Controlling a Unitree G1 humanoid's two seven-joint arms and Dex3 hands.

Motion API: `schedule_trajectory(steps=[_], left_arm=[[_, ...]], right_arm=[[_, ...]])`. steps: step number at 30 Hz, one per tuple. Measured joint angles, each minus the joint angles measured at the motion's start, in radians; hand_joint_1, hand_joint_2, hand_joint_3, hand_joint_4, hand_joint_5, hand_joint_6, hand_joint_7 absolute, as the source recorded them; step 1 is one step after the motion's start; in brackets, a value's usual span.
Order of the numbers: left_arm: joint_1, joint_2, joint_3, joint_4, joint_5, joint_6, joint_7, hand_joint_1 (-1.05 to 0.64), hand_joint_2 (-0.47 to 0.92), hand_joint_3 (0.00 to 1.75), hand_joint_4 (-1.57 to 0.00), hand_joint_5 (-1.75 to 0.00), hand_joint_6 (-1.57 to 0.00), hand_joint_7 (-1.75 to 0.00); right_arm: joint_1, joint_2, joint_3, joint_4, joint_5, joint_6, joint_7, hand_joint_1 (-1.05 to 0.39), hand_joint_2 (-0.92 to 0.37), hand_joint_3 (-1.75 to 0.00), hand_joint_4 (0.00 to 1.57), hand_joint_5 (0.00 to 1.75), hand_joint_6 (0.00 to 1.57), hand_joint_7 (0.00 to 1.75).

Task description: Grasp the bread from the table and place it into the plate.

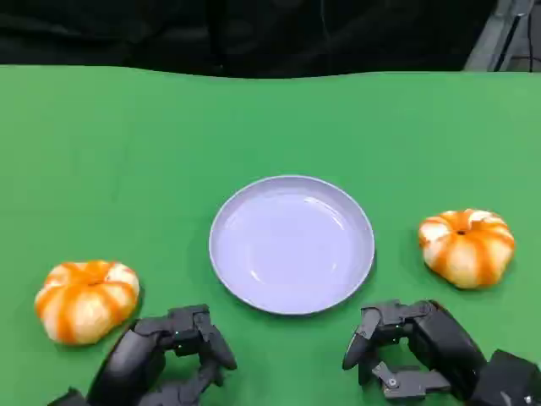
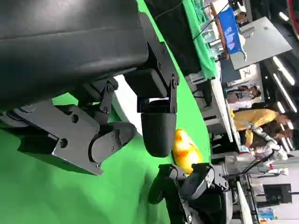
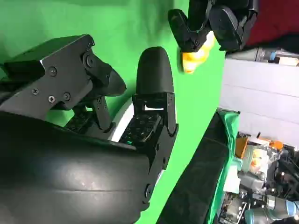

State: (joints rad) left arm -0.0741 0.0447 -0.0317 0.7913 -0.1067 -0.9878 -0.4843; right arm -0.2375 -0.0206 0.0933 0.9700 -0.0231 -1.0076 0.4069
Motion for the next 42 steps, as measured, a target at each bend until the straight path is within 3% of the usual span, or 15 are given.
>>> schedule_trajectory(steps=[29, 31, 33, 35, 42], left_arm=[[-0.005, 0.0, 0.001, 0.005, -0.008, 0.0, 0.0, 0.01, 0.62, 0.93, -0.82, -1.44, -0.9, -1.1], [-0.005, -0.001, 0.002, 0.001, -0.008, 0.002, 0.0, -0.09, 0.79, 0.51, -0.96, -0.74, -1.04, -0.42], [0.001, -0.005, 0.004, -0.03, -0.008, 0.014, 0.014, -0.12, 0.89, 0.3, -1.05, -0.42, -1.1, -0.13], [0.01, -0.011, 0.007, -0.064, -0.011, 0.027, 0.026, -0.13, 0.91, 0.25, -1.06, -0.25, -1.07, -0.03], [0.027, -0.02, 0.011, -0.119, -0.05, 0.068, 0.025, -0.25, 0.92, 0.19, -0.95, -0.07, -0.84, 0.0]], right_arm=[[-0.005, 0.0, -0.004, 0.006, -0.001, -0.004, -0.002, 0.11, -0.56, -1.08, 1.0, 1.34, 1.01, 0.98], [-0.005, 0.0, -0.004, 0.006, -0.001, -0.004, -0.002, 0.09, -0.55, -1.08, 1.0, 1.35, 1.01, 0.98], [-0.005, 0.0, -0.004, 0.006, -0.002, -0.004, -0.002, 0.09, -0.55, -1.08, 1.01, 1.35, 1.01, 0.99], [-0.005, 0.0, -0.004, 0.006, -0.002, -0.004, -0.002, 0.09, -0.55, -1.09, 1.01, 1.35, 1.01, 0.99], [-0.005, 0.0, -0.004, 0.006, -0.002, -0.005, -0.003, 0.08, -0.54, -1.09, 1.01, 1.36, 1.0, 1.0]])
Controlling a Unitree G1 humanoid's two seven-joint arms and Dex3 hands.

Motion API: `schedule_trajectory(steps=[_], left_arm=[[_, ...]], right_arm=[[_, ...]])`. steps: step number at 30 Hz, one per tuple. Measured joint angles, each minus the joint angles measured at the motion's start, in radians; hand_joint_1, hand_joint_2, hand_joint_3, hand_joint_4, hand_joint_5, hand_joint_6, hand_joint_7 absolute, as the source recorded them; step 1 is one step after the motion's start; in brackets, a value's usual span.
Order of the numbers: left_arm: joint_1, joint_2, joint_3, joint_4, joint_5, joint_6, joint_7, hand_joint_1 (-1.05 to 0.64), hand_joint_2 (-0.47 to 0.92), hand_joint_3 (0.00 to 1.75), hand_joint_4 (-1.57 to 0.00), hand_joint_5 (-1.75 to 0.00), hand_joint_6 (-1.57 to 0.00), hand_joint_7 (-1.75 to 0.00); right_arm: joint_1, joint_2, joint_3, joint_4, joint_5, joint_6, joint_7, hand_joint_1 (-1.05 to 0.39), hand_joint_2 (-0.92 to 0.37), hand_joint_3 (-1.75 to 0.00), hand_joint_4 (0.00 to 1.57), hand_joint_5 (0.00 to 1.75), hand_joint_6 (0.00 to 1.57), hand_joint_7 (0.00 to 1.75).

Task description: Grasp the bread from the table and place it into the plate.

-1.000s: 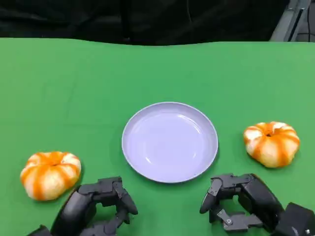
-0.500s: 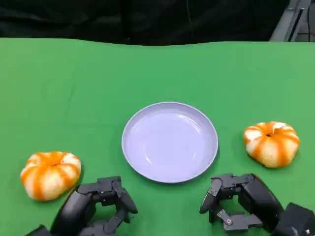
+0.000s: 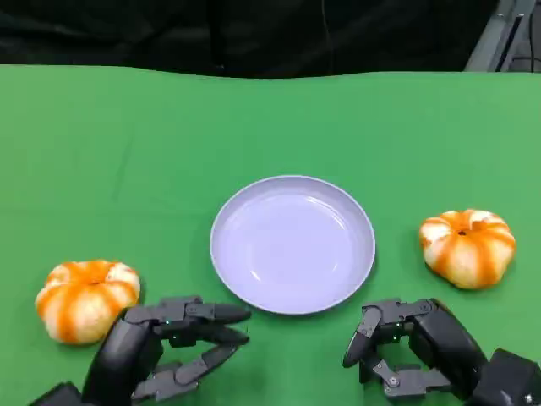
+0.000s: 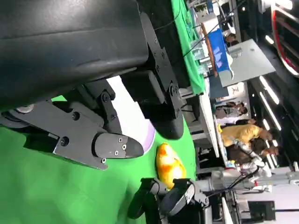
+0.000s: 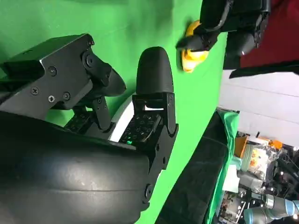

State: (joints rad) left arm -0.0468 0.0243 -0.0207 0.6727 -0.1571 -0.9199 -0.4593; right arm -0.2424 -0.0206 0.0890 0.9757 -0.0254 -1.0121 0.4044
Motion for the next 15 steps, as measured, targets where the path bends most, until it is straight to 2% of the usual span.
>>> schedule_trajectory(steps=[7, 15], left_arm=[[0.002, 0.003, 0.003, -0.018, -0.002, 0.023, -0.006, -0.48, 0.92, 0.12, -0.83, -0.01, -0.71, 0.0], [0.002, 0.007, 0.022, -0.023, -0.041, 0.003, -0.033, -0.56, 0.92, 0.12, -0.81, 0.0, -0.68, 0.0]], right_arm=[[0.0, 0.0, 0.0, 0.0, 0.0, 0.0, -0.001, 0.08, -0.54, -1.09, 1.01, 1.35, 1.0, 1.0], [0.0, 0.0, 0.0, 0.0, -0.001, 0.0, -0.004, 0.09, -0.55, -1.09, 1.01, 1.35, 1.0, 1.0]])
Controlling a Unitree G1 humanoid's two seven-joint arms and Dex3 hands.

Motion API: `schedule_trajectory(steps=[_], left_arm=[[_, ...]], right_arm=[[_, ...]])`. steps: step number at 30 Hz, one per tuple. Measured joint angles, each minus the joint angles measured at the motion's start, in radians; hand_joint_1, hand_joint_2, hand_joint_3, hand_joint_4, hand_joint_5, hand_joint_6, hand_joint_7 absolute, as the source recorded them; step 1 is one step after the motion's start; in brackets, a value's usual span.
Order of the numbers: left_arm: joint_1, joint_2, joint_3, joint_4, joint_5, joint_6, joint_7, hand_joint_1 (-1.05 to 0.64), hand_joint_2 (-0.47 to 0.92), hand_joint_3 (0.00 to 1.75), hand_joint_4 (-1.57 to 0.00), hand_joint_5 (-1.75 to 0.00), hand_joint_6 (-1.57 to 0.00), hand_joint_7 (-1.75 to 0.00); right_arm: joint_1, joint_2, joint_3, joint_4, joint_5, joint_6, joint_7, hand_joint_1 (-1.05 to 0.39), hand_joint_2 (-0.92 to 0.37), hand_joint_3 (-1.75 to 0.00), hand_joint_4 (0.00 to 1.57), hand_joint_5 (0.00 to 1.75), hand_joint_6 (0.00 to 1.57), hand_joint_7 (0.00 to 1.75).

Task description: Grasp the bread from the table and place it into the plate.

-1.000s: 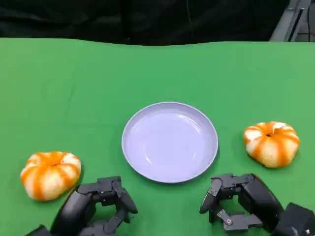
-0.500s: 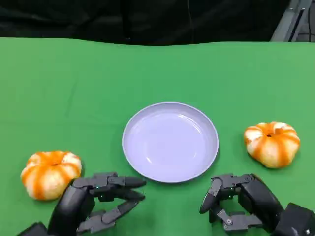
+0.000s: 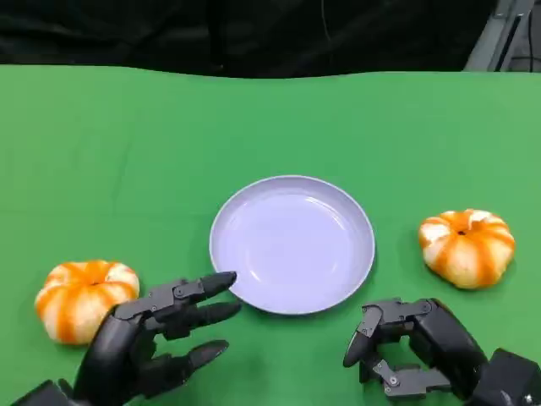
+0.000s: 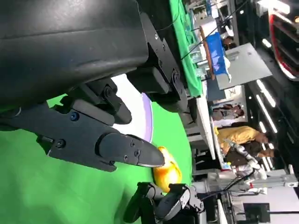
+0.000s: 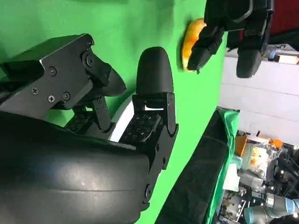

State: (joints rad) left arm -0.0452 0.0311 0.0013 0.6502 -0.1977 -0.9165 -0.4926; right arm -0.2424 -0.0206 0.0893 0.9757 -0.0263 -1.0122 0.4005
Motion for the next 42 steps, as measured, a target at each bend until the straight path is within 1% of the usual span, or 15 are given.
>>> schedule_trajectory(steps=[5, 8, 13, 14, 16, 20, 24, 27, 29, 32, 35, 38, 39, 42], left_arm=[[0.0, 0.002, 0.013, -0.007, 0.01, -0.04, 0.008, -0.63, 0.92, 0.12, -0.75, 0.0, -0.65, 0.0], [-0.001, 0.011, 0.036, -0.024, 0.024, -0.076, 0.038, -0.64, 0.92, 0.12, -0.74, 0.0, -0.65, 0.0], [-0.002, 0.016, 0.04, -0.027, 0.044, -0.081, 0.053, -0.65, 0.92, 0.12, -0.74, 0.0, -0.65, 0.0], [-0.002, 0.016, 0.04, -0.027, 0.044, -0.081, 0.053, -0.67, 0.92, 0.1, -0.69, 0.0, -0.65, 0.0], [-0.002, 0.021, 0.059, -0.026, 0.086, -0.102, 0.087, -0.68, 0.92, 0.09, -0.67, -0.01, -0.64, 0.0], [-0.015, 0.065, 0.133, -0.026, 0.192, -0.174, 0.204, -0.71, 0.92, 0.09, -0.72, -0.03, -0.66, -0.01], [-0.016, 0.072, 0.182, -0.027, 0.332, -0.191, 0.344, -0.74, 0.92, 0.1, -0.71, -0.01, -0.67, -0.01], [-0.016, 0.097, 0.227, -0.049, 0.535, -0.185, 0.508, -0.74, 0.92, 0.1, -0.7, 0.0, -0.66, 0.0], [-0.015, 0.129, 0.243, -0.068, 0.646, -0.162, 0.613, -0.74, 0.92, 0.1, -0.69, 0.0, -0.66, 0.0], [-0.015, 0.17, 0.243, -0.079, 0.754, -0.128, 0.741, -0.73, 0.92, 0.09, -0.68, 0.0, -0.66, 0.0], [-0.014, 0.206, 0.227, -0.081, 0.821, -0.095, 0.839, -0.75, 0.92, 0.1, -0.68, 0.0, -0.66, 0.0], [-0.012, 0.253, 0.19, -0.088, 0.935, -0.024, 0.959, -0.78, 0.92, 0.14, -0.65, 0.0, -0.64, 0.0], [-0.011, 0.267, 0.177, -0.09, 0.962, -0.002, 0.987, -0.8, 0.92, 0.16, -0.62, 0.0, -0.63, 0.0], [-0.01, 0.301, 0.129, -0.095, 1.016, 0.075, 1.053, -0.81, 0.92, 0.18, -0.6, 0.0, -0.63, 0.0]], right_arm=[[0.0, 0.0, 0.0, 0.0, 0.0, 0.0, 0.0, 0.1, -0.55, -1.08, 1.01, 1.36, 1.0, 1.0], [0.0, 0.0, 0.0, 0.0, 0.0, 0.0, 0.0, 0.1, -0.55, -1.08, 1.01, 1.36, 1.0, 1.0], [0.0, 0.0, 0.0, 0.0, 0.0, 0.0, 0.0, 0.1, -0.56, -1.07, 1.0, 1.36, 1.0, 1.01], [0.0, 0.0, 0.0, 0.0, 0.0, 0.0, 0.0, 0.1, -0.56, -1.07, 1.0, 1.36, 1.0, 1.01], [0.0, 0.0, 0.0, 0.0, 0.0, 0.0, 0.0, 0.1, -0.55, -1.08, 1.0, 1.36, 1.0, 1.01], [0.0, -0.001, 0.0, 0.0, 0.001, 0.0, 0.002, 0.11, -0.56, -1.08, 1.01, 1.35, 1.0, 1.01], [0.0, 0.001, 0.0, 0.0, 0.002, 0.0, 0.007, 0.11, -0.56, -1.08, 1.01, 1.35, 1.0, 1.01], [0.0, 0.001, 0.0, 0.0, 0.001, 0.0, 0.007, 0.11, -0.55, -1.08, 1.01, 1.35, 1.0, 1.02], [0.0, 0.001, 0.0, 0.0, 0.001, -0.001, 0.006, 0.11, -0.56, -1.08, 1.01, 1.36, 0.99, 1.02], [0.0, 0.001, 0.0, 0.0, 0.001, -0.001, 0.005, 0.11, -0.56, -1.07, 1.0, 1.36, 0.99, 1.02], [0.0, 0.001, 0.0, 0.0, 0.001, -0.001, 0.005, 0.12, -0.56, -1.07, 1.01, 1.36, 0.99, 1.03], [0.0, 0.001, 0.0, 0.0, 0.001, -0.001, 0.005, 0.12, -0.56, -1.07, 1.01, 1.36, 0.99, 1.03], [0.0, 0.001, 0.0, 0.0, 0.001, -0.001, 0.005, 0.12, -0.56, -1.07, 1.01, 1.36, 0.99, 1.03], [0.0, 0.001, 0.0, 0.0, 0.001, -0.001, 0.004, 0.11, -0.56, -1.07, 1.01, 1.36, 0.99, 1.03]])
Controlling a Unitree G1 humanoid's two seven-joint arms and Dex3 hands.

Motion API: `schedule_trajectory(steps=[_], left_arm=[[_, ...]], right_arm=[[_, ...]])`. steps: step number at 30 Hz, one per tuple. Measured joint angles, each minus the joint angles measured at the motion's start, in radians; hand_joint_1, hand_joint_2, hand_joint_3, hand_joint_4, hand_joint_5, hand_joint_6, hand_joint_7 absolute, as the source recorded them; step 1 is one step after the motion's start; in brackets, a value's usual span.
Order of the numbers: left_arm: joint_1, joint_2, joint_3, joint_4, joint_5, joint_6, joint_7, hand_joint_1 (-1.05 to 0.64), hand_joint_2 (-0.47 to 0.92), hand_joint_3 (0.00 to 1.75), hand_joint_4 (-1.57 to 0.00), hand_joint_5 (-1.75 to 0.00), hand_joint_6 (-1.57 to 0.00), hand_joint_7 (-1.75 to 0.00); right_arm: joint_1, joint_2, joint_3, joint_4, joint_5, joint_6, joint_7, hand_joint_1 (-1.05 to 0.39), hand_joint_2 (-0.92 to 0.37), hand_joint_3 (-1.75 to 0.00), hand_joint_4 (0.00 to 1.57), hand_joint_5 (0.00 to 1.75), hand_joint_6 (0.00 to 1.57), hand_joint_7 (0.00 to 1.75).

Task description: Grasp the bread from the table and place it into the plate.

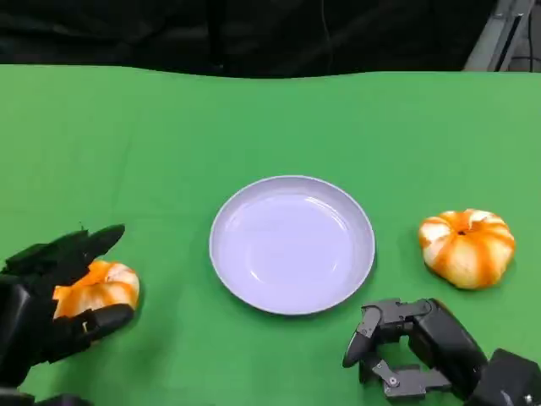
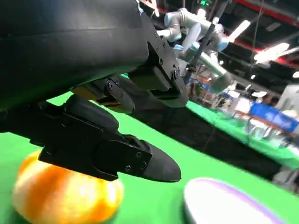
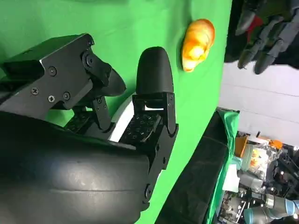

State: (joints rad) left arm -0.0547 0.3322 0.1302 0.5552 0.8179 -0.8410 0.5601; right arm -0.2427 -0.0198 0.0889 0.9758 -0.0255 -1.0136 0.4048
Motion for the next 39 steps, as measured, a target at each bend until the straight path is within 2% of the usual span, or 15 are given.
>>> schedule_trajectory(steps=[2, 6, 9, 17, 28, 32, 39], left_arm=[[0.0, 0.019, -0.029, 0.0, 0.012, 0.034, 0.027, -0.81, 0.92, 0.19, -0.6, 0.0, -0.63, 0.0], [0.001, 0.045, -0.082, -0.012, 0.011, 0.108, 0.046, -0.84, 0.92, 0.2, -0.44, 0.0, -0.57, 0.0], [0.004, 0.062, -0.12, -0.018, 0.01, 0.194, 0.024, -0.85, 0.92, 0.2, -0.43, 0.0, -0.57, 0.0], [0.001, 0.088, -0.193, -0.021, -0.028, 0.289, -0.02, -0.88, 0.92, 0.13, -0.38, 0.0, -0.51, 0.0], [-0.069, 0.114, -0.264, 0.11, -0.105, 0.293, -0.052, -0.91, 0.92, 0.05, -0.4, -0.01, -0.51, 0.0], [-0.13, 0.12, -0.295, 0.216, -0.112, 0.298, -0.072, -0.92, 0.92, 0.05, -0.41, -0.01, -0.5, 0.0], [-0.182, 0.123, -0.332, 0.295, -0.127, 0.309, -0.079, -0.94, 0.92, 0.09, -0.39, 0.0, -0.48, 0.0]], right_arm=[[0.0, 0.0, 0.0, 0.0, 0.0, 0.0, -0.001, 0.11, -0.56, -1.07, 1.01, 1.35, 0.99, 1.03], [0.0, 0.0, 0.0, 0.0, 0.0, -0.002, -0.001, 0.11, -0.56, -1.07, 1.0, 1.36, 0.98, 1.03], [0.0, 0.0, 0.0, 0.0, 0.0, -0.002, -0.001, 0.11, -0.56, -1.06, 1.0, 1.37, 0.98, 1.03], [0.0, 0.0, 0.0, 0.0, 0.001, -0.002, 0.001, 0.11, -0.56, -1.07, 1.0, 1.37, 0.98, 1.04], [0.0, -0.001, 0.0, 0.0, 0.0, 0.0, 0.003, 0.11, -0.57, -1.05, 1.0, 1.37, 0.98, 1.03], [-0.001, -0.001, 0.0, -0.001, 0.0, -0.001, 0.002, 0.12, -0.56, -1.07, 1.0, 1.36, 0.99, 1.03], [-0.001, -0.002, 0.0, -0.001, 0.0, -0.002, 0.002, 0.11, -0.56, -1.07, 1.0, 1.36, 0.98, 1.03]])
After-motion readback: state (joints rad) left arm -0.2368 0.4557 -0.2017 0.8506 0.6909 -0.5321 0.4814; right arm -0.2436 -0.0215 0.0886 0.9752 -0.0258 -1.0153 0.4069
